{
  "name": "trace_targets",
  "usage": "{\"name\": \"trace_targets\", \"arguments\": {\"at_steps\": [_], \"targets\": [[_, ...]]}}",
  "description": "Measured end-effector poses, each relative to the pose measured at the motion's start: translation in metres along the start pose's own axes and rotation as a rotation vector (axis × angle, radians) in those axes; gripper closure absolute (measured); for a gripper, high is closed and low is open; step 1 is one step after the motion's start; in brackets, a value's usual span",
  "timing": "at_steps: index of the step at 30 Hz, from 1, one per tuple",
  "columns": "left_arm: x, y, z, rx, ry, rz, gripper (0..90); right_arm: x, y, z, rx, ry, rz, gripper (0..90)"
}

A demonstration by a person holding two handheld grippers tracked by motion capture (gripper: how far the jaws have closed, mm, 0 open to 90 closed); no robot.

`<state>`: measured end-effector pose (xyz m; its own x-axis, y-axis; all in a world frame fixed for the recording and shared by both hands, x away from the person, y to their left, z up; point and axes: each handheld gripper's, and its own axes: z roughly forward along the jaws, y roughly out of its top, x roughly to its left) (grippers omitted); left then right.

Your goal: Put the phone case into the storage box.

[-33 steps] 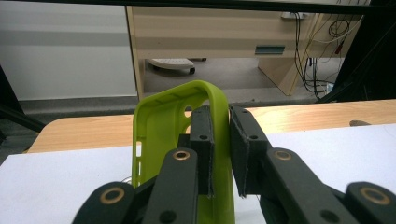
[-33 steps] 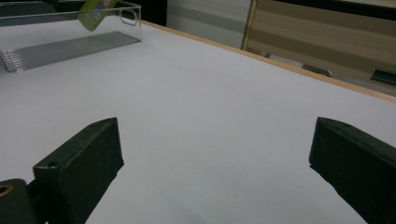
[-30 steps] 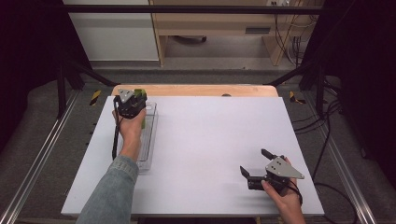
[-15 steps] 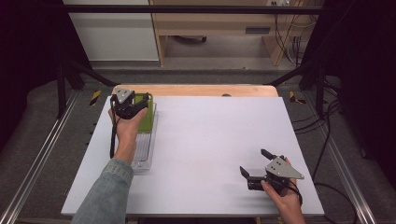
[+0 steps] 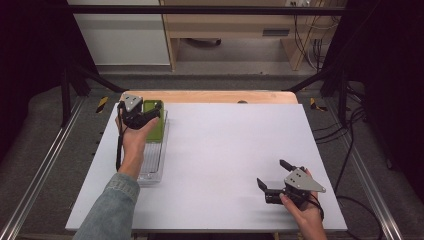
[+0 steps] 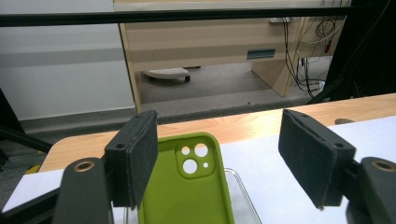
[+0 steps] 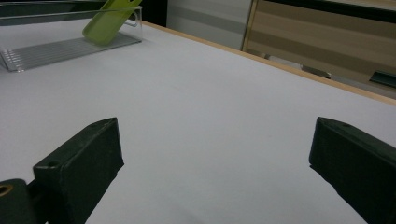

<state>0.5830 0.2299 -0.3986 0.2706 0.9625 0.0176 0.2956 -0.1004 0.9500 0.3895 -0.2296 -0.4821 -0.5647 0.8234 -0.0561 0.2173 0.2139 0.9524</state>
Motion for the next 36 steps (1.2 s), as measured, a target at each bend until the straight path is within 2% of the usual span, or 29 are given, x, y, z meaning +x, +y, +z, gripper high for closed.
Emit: {"name": "trace_targets", "arguments": {"at_steps": [19, 27, 36], "targets": [[-0.008, 0.001, 0.0, 0.009, -0.029, 0.01, 13.5, 0.0, 0.0, 0.0, 0.0, -0.001, -0.001, 2.8], [-0.011, 0.002, -0.001, -0.014, -0.048, 0.019, 9.0, 0.0, 0.0, 0.0, 0.0, 0.0, -0.001, 2.8], [-0.015, 0.002, -0.002, -0.019, -0.079, 0.03, 4.3, 0.0, 0.0, 0.0, 0.0, 0.0, -0.003, 2.8]]}}
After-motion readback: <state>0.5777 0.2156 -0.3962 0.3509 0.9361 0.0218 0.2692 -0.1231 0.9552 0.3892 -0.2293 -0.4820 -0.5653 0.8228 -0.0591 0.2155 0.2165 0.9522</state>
